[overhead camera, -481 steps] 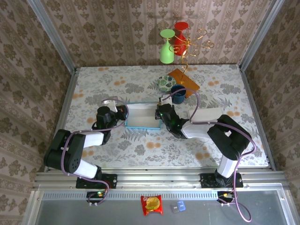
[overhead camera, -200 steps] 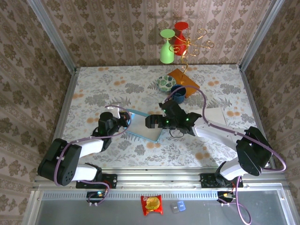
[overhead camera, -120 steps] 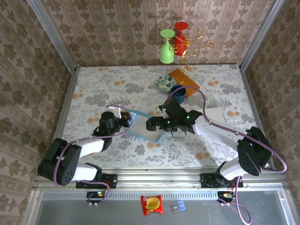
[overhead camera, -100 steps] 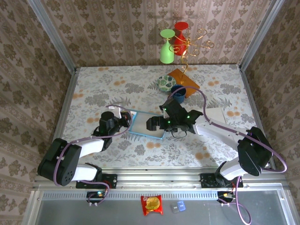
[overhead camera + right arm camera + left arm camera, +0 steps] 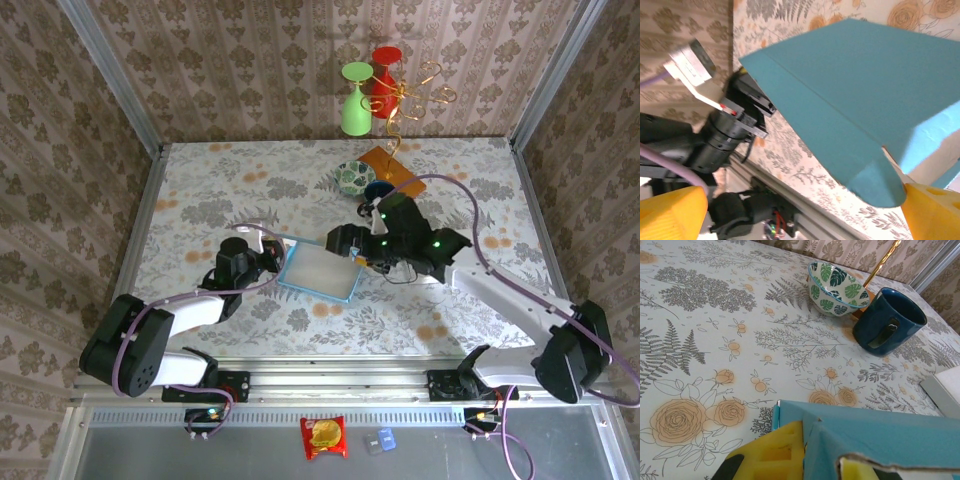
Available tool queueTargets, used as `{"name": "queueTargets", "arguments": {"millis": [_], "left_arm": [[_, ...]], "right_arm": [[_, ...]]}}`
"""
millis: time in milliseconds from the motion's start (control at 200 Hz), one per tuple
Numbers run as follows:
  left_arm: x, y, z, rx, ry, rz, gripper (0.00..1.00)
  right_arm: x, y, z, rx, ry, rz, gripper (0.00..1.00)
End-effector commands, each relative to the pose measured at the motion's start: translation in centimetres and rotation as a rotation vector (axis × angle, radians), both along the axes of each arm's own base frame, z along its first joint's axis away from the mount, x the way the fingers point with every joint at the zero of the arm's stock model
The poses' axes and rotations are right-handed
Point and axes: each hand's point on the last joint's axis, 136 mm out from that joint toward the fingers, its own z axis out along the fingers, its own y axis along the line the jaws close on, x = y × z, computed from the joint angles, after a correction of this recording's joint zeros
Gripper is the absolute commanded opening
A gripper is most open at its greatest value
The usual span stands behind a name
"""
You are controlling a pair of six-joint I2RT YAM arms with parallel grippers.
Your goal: Fold the paper box
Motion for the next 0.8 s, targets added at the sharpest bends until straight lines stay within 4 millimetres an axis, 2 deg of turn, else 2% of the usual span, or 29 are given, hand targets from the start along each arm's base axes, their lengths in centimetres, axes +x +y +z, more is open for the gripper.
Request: {"name": "queueTargets", "arguments": {"millis": [0, 50, 120, 250, 510, 795], "left_arm": [[0.2, -0.3, 0.6, 0.018, -0.015, -0.006, 0.00], [0.2, -0.3, 0.6, 0.021, -0.015, -0.007, 0.00], [0.3, -0.3, 0.7, 0.025, -0.018, -0.006, 0.00], [0.4, -0.5, 0.8, 0.025, -0.022, -0.012, 0.00], [0.4, -0.8, 1.2, 0.032, -0.029, -0.020, 0.00], [0.4, -1.0, 1.2, 0.035, -0.030, -0.031, 0.00]], "right_arm": [[0.1, -1.6, 2.4, 0.100, 0.051, -0.070, 0.98], [0.7, -2.6, 2.6, 0.117, 0.059, -0.105, 0.96], [1.5, -4.0, 1.9, 0.111, 0.099, -0.151, 0.90], [3.0, -5.5, -1.2, 0.092, 0.263, -0.219, 0.76], [4.0, -4.3, -5.6, 0.092, 0.498, -0.226, 0.61], [4.8, -3.3, -7.3, 0.127, 0.564, -0.235, 0.53]]}}
